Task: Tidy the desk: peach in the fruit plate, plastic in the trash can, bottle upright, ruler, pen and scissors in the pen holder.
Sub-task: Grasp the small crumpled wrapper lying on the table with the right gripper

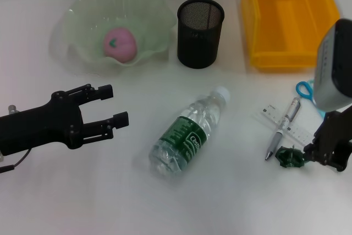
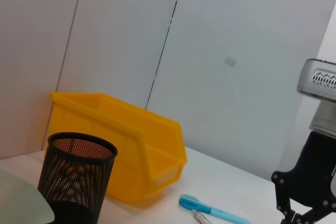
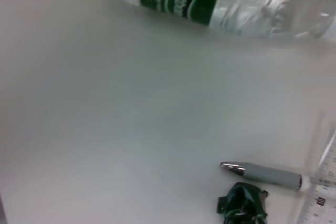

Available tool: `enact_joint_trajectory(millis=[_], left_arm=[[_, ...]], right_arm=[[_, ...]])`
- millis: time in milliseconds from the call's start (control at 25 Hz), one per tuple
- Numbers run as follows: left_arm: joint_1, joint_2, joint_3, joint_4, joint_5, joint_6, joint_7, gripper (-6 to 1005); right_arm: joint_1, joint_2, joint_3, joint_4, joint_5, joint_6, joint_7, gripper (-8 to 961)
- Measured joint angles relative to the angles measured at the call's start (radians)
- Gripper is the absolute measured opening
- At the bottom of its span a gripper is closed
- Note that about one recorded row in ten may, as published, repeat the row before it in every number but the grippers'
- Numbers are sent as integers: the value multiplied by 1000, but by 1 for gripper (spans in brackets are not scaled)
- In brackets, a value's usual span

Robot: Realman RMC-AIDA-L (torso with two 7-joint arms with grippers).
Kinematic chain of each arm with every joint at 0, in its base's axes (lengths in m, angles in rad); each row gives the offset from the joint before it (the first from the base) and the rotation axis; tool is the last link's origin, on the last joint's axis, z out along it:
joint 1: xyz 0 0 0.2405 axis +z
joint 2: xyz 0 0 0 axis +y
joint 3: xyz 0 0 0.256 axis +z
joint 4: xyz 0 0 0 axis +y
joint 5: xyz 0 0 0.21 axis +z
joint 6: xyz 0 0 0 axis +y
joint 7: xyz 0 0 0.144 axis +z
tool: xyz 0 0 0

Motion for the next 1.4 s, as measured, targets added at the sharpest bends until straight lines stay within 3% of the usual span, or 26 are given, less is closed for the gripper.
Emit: enact_joint_trajectory(millis=[400,600,640,720,760,800,840,880,920,1040,1200,1360,1400], left_arm=[[0,1,3,0,0,0,0,780],[-2,2,4,0,0,1,0,779],[-3,2,5,0,0,0,0,779],[-3,2,5,0,0,0,0,778],[-2,2,5,0,0,-1,0,778],[-2,2,5,0,0,-1,0,778],[-2,2,5,0,0,-2,0,777],[-2,2,5,0,0,-2,0,777],[-2,2,6,0,1,-3,0,777],[-1,2,7,-3,1,-1,0,776],[1,6,5,-18,1,0,0,775],[5,7,0,-24,2,0,0,774],[5,7,0,-24,2,0,0,774]], right_arm=[[-15,0,81,-78,14,-4,-3,71],[4,-1,248,-90,127,28,-6,82],[20,-1,321,-79,146,72,-5,84],[27,0,354,-69,149,112,3,88],[35,1,391,-43,151,213,37,90],[35,1,391,-43,151,213,37,92],[41,0,412,-1,161,341,74,94],[41,0,412,-1,161,341,74,97],[49,-2,420,56,194,456,86,99],[69,-5,423,126,244,516,74,105],[88,-9,418,148,246,474,40,113],[128,-15,415,143,193,257,-1,122],[128,-15,415,143,193,257,-1,124]])
